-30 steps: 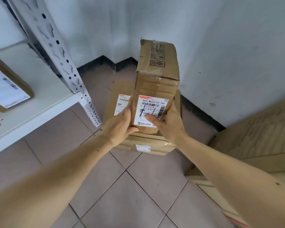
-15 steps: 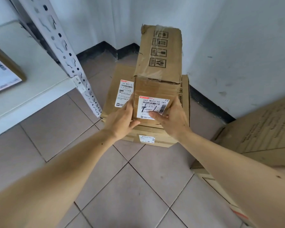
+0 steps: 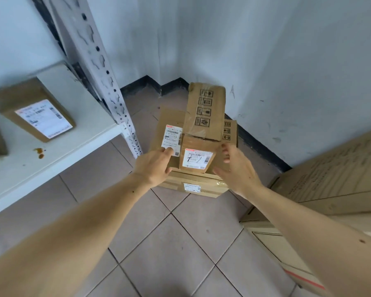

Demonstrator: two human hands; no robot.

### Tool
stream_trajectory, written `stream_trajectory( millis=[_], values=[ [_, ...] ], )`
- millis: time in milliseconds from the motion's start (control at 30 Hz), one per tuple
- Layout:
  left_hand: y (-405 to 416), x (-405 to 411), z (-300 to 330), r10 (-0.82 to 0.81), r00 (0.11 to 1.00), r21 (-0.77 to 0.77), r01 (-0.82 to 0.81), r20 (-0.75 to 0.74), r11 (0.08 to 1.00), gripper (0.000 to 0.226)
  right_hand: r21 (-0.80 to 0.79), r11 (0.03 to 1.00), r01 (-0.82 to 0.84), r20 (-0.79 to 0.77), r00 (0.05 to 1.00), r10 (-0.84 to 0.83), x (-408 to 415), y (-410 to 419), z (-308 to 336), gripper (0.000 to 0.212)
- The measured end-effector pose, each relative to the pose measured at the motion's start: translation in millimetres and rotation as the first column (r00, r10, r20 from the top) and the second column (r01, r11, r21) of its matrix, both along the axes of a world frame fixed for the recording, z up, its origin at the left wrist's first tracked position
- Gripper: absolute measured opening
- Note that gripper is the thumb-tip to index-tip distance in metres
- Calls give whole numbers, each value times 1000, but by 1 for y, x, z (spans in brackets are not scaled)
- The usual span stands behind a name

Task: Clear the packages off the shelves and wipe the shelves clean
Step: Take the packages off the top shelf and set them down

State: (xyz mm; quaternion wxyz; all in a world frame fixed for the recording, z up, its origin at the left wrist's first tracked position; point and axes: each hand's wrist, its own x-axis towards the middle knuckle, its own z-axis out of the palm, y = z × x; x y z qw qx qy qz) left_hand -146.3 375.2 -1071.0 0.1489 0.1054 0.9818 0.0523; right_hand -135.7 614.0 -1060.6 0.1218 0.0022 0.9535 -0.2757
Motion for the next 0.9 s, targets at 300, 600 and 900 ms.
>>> stream_trajectory(
  millis=[300, 600, 900],
  values=[
    [-36, 18, 187, -23, 990, 10, 22, 142, 1000, 26, 317, 904, -286, 60, 958, 282, 11, -3, 186, 53],
    [-89, 49, 406, -92, 982, -70, 104, 163, 992, 43, 502, 764, -405, 75, 901, 428, 27, -59, 392, 31],
    [-168, 132, 597, 46, 995, -179, -30, 86, 983, 53, 558, 676, -481, 48, 832, 552, 61, -129, 572, 51]
  ],
)
